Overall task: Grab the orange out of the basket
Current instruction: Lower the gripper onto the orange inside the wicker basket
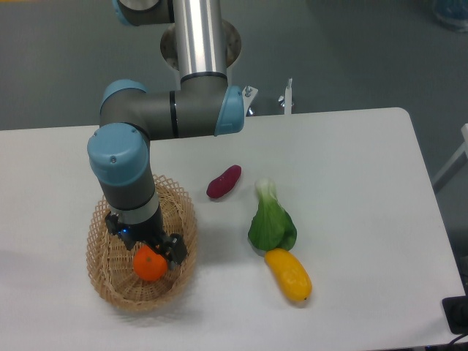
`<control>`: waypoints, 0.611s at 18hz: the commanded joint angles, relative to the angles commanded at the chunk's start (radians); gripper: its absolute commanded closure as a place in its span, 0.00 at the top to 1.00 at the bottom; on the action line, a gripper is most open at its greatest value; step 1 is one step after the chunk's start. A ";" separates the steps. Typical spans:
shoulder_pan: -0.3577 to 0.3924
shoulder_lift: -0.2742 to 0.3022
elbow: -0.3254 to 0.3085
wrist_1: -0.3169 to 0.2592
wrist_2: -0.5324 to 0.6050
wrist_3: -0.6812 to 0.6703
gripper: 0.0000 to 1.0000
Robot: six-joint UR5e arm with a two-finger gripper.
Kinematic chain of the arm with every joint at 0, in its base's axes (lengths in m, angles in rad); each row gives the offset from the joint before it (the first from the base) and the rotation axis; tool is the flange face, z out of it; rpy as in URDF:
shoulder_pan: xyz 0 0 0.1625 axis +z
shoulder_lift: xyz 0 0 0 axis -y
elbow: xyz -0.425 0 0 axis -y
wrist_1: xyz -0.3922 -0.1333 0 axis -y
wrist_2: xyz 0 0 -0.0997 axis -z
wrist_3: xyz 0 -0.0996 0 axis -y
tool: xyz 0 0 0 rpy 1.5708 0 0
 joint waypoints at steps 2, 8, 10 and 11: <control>0.000 -0.003 -0.002 0.000 0.000 0.002 1.00; 0.000 -0.006 0.003 0.000 0.000 0.002 1.00; 0.000 -0.011 0.009 0.000 0.002 -0.002 1.00; 0.000 -0.012 0.008 0.002 0.002 -0.008 1.00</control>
